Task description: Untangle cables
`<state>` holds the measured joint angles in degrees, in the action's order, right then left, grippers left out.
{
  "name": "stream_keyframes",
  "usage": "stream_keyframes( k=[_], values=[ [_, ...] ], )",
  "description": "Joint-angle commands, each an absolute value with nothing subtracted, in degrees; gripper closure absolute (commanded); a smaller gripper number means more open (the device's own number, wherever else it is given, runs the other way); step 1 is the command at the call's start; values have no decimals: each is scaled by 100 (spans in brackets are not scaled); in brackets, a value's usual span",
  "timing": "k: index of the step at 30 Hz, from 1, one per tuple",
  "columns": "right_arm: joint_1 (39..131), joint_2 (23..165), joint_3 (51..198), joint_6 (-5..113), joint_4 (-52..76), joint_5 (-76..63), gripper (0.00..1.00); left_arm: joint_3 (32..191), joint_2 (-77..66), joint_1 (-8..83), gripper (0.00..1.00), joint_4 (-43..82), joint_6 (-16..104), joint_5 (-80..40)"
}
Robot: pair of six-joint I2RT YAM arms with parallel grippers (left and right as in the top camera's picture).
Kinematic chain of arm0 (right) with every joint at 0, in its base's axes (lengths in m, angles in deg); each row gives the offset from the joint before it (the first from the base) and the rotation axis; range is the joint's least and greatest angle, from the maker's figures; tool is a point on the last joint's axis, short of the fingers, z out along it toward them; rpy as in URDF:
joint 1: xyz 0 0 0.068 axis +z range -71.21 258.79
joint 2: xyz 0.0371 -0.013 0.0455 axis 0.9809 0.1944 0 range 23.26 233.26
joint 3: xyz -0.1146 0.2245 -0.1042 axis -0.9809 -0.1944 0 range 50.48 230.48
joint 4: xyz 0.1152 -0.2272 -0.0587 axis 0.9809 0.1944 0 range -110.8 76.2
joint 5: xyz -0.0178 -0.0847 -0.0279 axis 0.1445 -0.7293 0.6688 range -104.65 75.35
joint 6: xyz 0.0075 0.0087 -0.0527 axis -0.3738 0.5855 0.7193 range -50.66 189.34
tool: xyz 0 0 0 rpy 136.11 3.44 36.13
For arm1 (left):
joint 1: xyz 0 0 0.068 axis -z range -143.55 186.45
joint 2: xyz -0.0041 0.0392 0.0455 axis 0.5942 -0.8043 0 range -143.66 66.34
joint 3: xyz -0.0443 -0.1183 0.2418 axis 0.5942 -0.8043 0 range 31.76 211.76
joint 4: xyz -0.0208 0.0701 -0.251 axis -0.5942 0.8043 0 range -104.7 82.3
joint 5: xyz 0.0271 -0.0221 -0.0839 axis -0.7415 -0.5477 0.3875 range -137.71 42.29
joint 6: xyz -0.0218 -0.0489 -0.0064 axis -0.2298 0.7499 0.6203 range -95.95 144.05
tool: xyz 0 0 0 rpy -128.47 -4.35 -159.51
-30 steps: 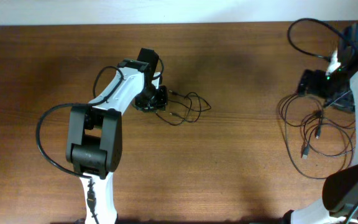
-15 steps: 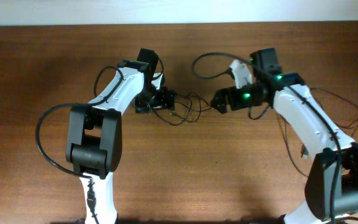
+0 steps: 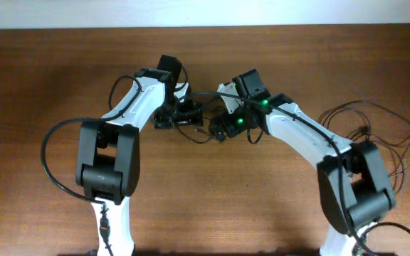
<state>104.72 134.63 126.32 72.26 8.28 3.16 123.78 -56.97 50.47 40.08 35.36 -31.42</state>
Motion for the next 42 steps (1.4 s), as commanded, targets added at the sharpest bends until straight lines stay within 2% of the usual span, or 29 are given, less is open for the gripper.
stream_keyframes(
  k=[1,3,5,9,12,15,20,22,25,30,32,37,38,39,40,42],
  values=[
    [10514,13616,12623,7235,808,307,34,12378,-5524,5056,0,3997,3427,-3057],
    [10503,13616,12623,7235,786,307,72,12378,-5524,5056,0,3995,3427,-3057],
    [10503,13616,12623,7235,784,307,84,12378,-5524,5056,0,3995,3427,-3057],
    [10503,13616,12623,7232,784,294,96,12378,-5524,5056,1,3978,3427,-3052],
    [10503,13616,12623,7147,786,263,96,12378,-5524,5056,1,3975,3427,-3052],
    [10503,13524,12830,6498,841,560,96,12378,-5524,5056,1,3973,3429,-3052],
    [10503,12893,14804,6502,2611,375,96,12378,-5524,5056,1,3960,3429,-3054],
    [10503,12805,15366,6500,3483,-200,96,12378,-5524,5056,1,3960,3429,-3054],
    [10496,12831,15370,6498,4397,-1660,96,12378,-5524,5056,1,3958,3429,-3054],
    [10394,12864,15147,6411,5166,-2994,96,12378,-5524,5056,1,3956,3427,-3054],
    [10157,12864,15147,6408,5354,-3230,96,12378,-5524,5056,1,3956,3429,-3054],
    [9279,12864,15125,5449,5649,-3225,96,12378,-5524,5056,1,3953,3427,-3054],
    [8997,12864,15123,5337,5691,-3188,81,12378,-5524,5056,1,3953,3427,-3054],
    [8842,12864,15123,5335,5689,-3134,7,12378,-5524,5056,1,3953,3427,-3054],
    [8737,12864,15123,5278,5684,-3114,2,12378,-5524,5056,1,3953,3429,-3054],
    [8566,12864,15069,5141,5687,-3064,2,12378,-5524,5056,1,3951,3427,-3054]
  ],
)
